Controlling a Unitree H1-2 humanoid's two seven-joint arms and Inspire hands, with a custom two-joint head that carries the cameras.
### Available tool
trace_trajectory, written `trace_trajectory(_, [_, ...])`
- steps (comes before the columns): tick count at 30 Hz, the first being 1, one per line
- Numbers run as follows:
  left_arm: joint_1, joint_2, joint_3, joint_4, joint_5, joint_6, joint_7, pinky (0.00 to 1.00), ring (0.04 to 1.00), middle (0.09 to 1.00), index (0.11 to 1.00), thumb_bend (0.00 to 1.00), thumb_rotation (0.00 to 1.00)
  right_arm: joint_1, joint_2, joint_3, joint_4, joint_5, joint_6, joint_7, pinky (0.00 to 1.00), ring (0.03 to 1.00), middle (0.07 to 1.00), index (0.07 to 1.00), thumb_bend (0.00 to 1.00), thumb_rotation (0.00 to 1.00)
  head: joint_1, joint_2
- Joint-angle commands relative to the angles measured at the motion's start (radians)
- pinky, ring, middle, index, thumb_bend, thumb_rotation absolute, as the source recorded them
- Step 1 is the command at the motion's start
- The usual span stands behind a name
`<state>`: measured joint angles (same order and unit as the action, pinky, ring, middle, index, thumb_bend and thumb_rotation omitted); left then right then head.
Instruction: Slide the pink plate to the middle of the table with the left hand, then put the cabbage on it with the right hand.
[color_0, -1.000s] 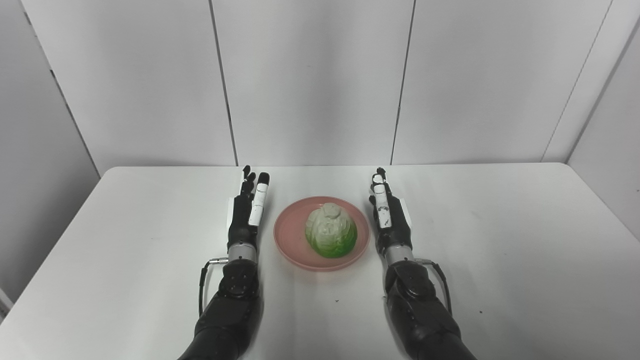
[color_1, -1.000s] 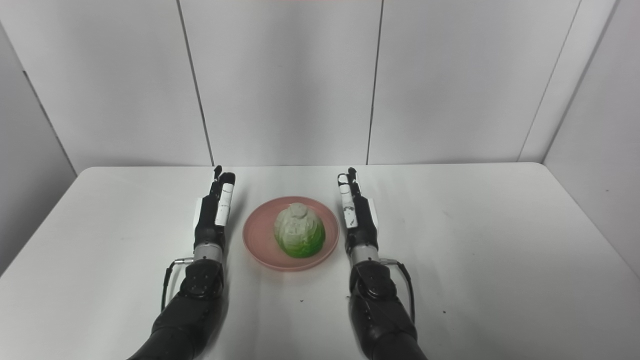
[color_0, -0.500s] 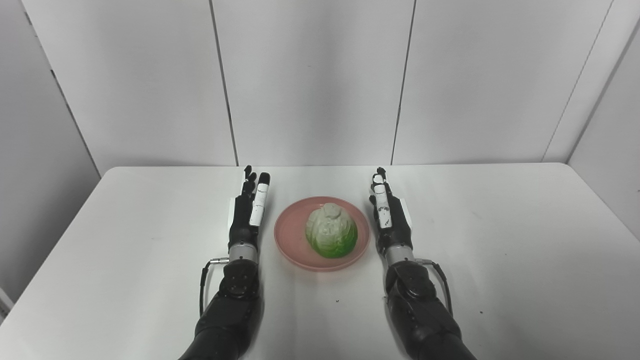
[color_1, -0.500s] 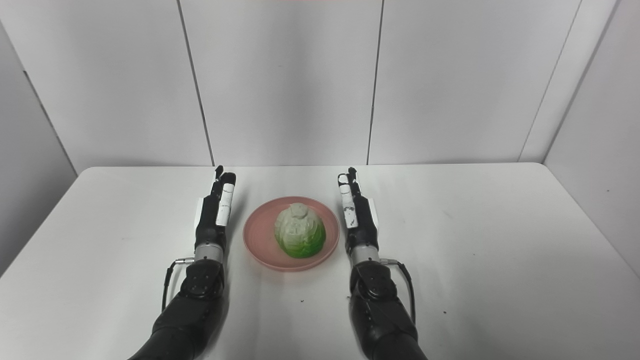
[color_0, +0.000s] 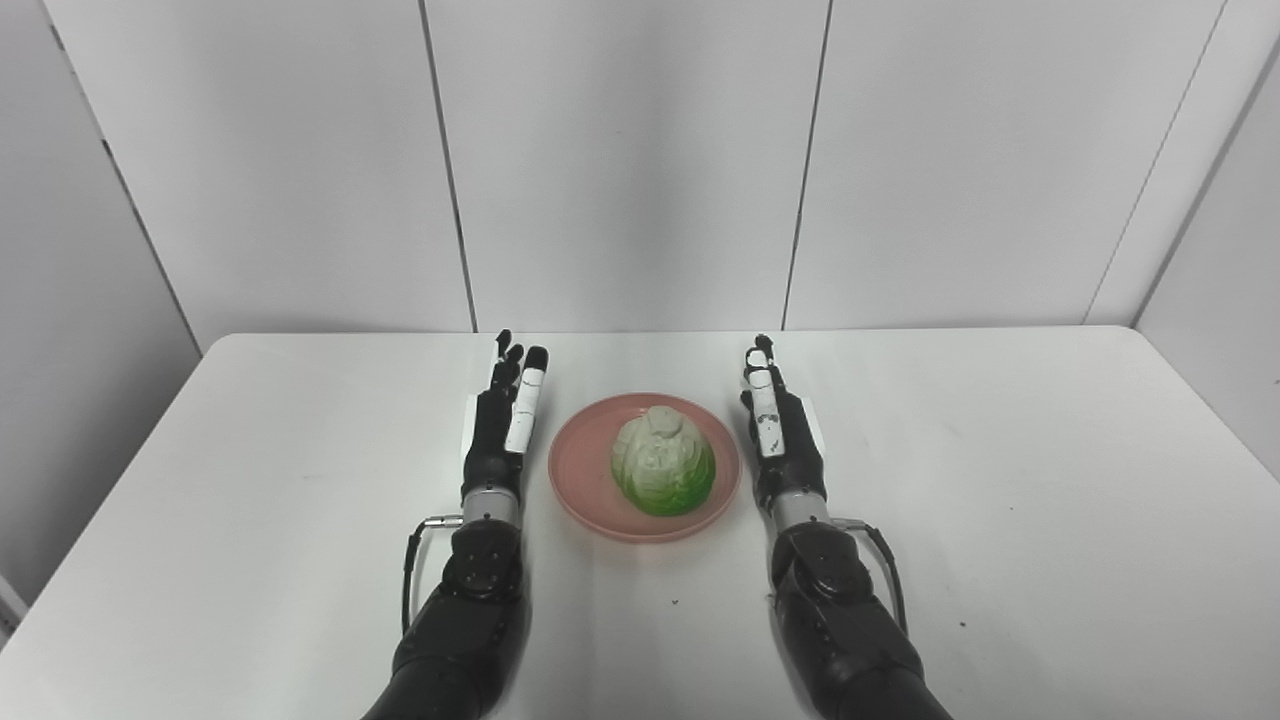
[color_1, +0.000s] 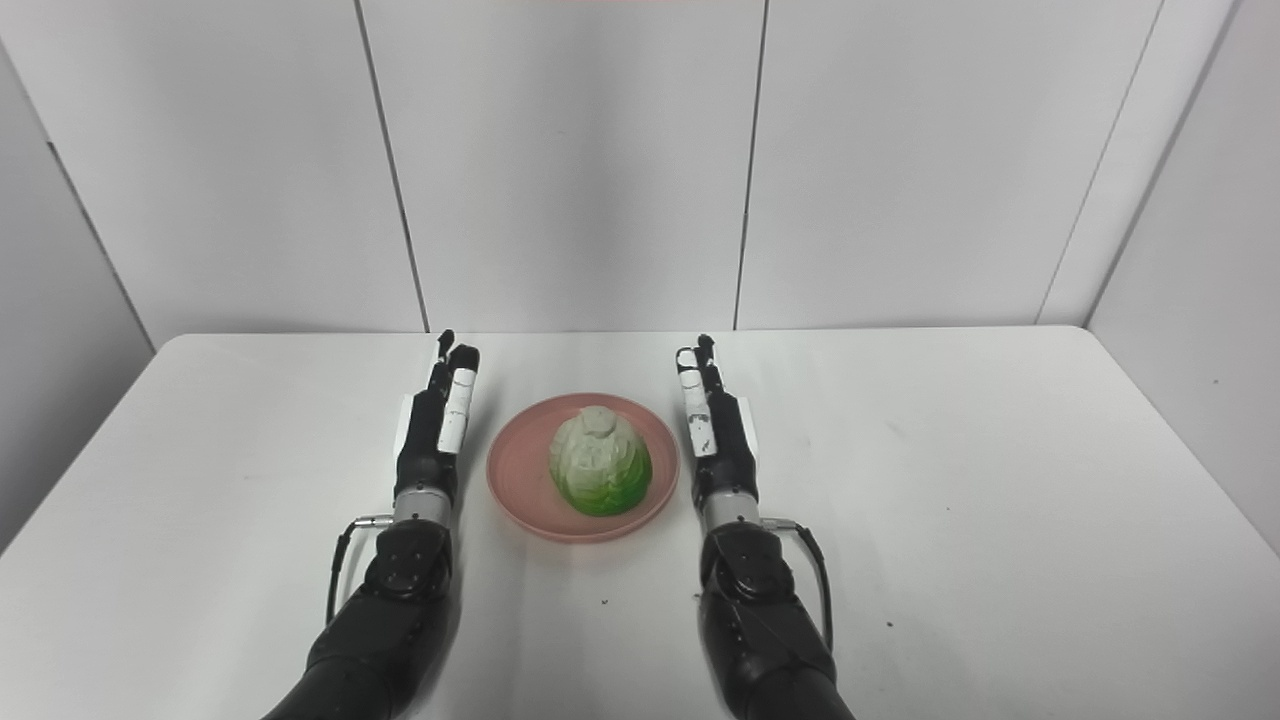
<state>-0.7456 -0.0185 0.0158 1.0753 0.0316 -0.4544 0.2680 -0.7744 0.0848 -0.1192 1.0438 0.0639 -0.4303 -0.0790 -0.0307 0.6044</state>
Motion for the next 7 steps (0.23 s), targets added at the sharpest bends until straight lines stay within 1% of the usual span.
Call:
trace_trajectory(1, [0.004,-0.007,-0.008,0.0,0.004,-0.013,-0.021,1.0,0.99,0.971,0.971,0.95,1.0,0.041,0.008,0.004,0.01,-0.004,-0.04,-0.003,1.0,1.0,1.0,0.995,1.0,1.0,0.0,-0.001])
trace_trajectory(7, [0.005,-0.011,-0.004,0.005,-0.005,-0.013,-0.047,0.98,0.969,0.95,0.958,0.96,1.0,0.049,0.011,0.001,0.002,0.0,-0.04,-0.009,1.0,1.0,1.0,1.0,1.0,1.0,-0.003,0.001])
